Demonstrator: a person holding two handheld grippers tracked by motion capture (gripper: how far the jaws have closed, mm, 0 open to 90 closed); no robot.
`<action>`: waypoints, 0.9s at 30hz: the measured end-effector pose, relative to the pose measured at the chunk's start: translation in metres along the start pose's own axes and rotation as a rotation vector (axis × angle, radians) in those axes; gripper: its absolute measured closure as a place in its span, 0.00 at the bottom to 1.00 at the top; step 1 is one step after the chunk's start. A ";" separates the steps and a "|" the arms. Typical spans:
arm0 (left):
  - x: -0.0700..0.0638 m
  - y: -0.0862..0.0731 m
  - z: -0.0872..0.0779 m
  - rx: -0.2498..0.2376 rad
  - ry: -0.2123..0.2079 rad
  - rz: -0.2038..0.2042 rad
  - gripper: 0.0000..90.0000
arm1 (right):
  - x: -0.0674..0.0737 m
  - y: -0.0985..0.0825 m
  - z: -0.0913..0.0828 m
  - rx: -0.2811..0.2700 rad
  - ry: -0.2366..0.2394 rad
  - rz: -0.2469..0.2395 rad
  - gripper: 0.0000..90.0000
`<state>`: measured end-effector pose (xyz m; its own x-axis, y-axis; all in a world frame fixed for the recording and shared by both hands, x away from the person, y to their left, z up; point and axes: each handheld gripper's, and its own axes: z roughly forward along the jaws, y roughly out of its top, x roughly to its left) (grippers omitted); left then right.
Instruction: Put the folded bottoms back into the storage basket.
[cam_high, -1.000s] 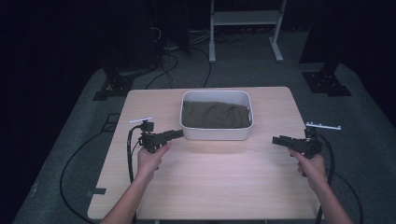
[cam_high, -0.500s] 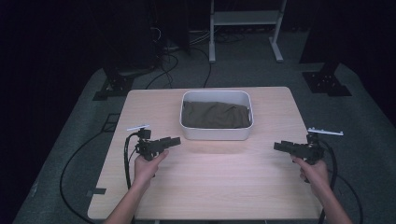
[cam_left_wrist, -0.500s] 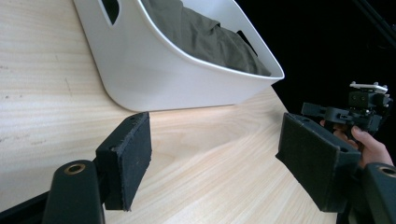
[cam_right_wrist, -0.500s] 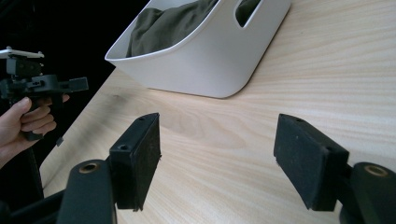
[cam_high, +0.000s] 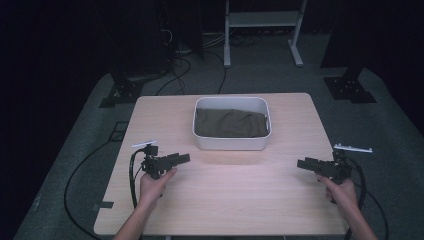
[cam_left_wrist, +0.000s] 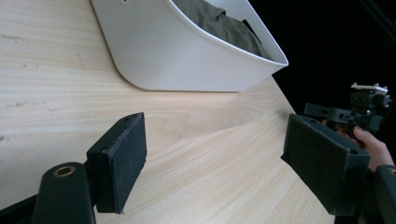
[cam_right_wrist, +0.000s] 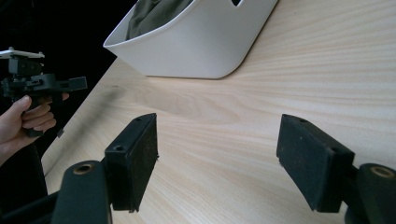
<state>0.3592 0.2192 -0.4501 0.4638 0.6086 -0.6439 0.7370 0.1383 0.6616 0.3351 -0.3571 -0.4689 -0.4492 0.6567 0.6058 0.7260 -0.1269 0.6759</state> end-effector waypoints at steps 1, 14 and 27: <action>0.000 -0.001 -0.001 0.000 0.002 0.002 0.23 | 0.000 -0.001 -0.001 -0.002 0.003 0.004 0.32; 0.004 -0.013 -0.012 -0.002 0.010 0.002 0.20 | 0.000 -0.012 -0.014 -0.010 0.012 0.011 0.31; 0.002 -0.023 -0.019 -0.001 0.003 0.007 0.19 | -0.001 -0.024 -0.025 -0.005 0.007 0.009 0.31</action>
<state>0.3340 0.2319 -0.4598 0.4675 0.6117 -0.6382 0.7332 0.1350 0.6665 0.3055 -0.3729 -0.4749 -0.4464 0.6504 0.6146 0.7272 -0.1366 0.6727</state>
